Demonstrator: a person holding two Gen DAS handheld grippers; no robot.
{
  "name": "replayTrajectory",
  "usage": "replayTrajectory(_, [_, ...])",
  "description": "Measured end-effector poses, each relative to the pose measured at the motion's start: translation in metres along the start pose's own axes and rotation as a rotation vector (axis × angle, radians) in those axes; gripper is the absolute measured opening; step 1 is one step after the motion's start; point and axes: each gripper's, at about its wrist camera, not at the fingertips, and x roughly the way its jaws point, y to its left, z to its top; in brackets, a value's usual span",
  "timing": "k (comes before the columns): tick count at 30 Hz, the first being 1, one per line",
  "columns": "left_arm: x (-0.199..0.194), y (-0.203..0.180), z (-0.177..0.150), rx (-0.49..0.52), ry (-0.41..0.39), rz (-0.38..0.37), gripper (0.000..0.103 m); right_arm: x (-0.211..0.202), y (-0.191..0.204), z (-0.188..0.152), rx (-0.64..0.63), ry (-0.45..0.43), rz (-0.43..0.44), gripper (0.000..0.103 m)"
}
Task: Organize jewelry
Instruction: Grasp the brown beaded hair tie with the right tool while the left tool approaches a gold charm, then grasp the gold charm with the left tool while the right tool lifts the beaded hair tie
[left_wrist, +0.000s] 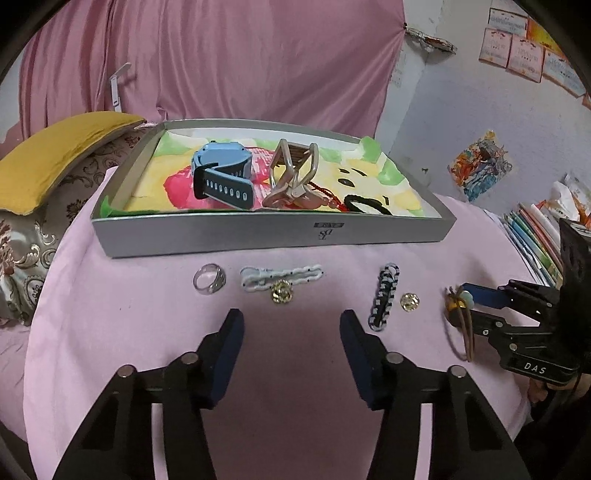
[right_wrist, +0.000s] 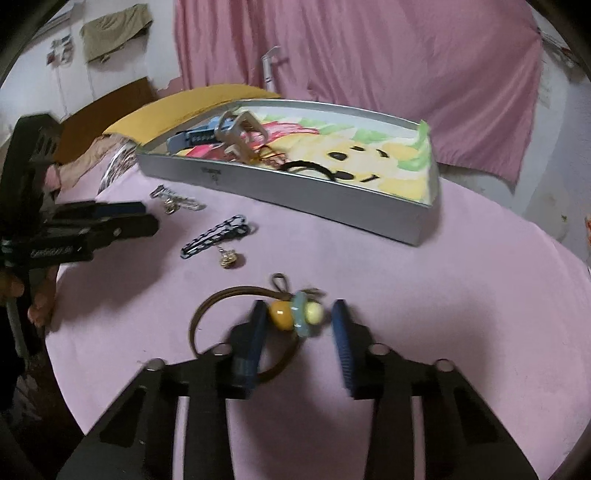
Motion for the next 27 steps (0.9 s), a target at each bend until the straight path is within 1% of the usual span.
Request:
replayTrajectory(1, [0.001,0.000,0.002,0.000,0.003,0.000,0.045,0.000,0.001,0.000,-0.012,0.003,-0.005,0.027])
replayTrajectory(3, [0.004,0.001,0.006,0.002,0.013,0.000,0.038,0.003,0.004,0.004,-0.046,0.010,-0.014,0.027])
replayTrajectory(6, [0.007,0.002,0.010,0.000,0.024,0.000,0.034,0.006,0.005,0.010,-0.068,0.013,-0.016,0.027])
replayTrajectory(10, [0.011,-0.001,0.015,0.008,0.039,0.006,0.033,0.010,0.002,0.014,-0.069,0.008,-0.007,0.027])
replayTrajectory(14, [0.016,-0.007,0.019,0.047,0.051,0.037,0.033,0.011,0.000,0.016,-0.071,0.007,0.004,0.027])
replayTrajectory(19, [0.019,-0.015,0.021,0.095,0.059,0.085,0.030,0.011,-0.002,0.016,-0.074,0.003,0.016,0.027])
replayTrajectory(22, [0.019,-0.017,0.021,0.117,0.061,0.117,0.024,0.012,-0.002,0.016,-0.071,0.003,0.020,0.027])
replayTrajectory(25, [0.018,-0.017,0.020,0.126,0.061,0.119,0.017,0.012,-0.003,0.016,-0.071,0.003,0.022,0.027])
replayTrajectory(26, [0.018,-0.017,0.020,0.127,0.061,0.117,0.013,0.012,-0.003,0.016,-0.071,0.003,0.020,0.027])
replayTrajectory(27, [0.018,-0.018,0.020,0.132,0.061,0.116,0.013,0.012,-0.003,0.016,-0.072,0.003,0.020,0.027])
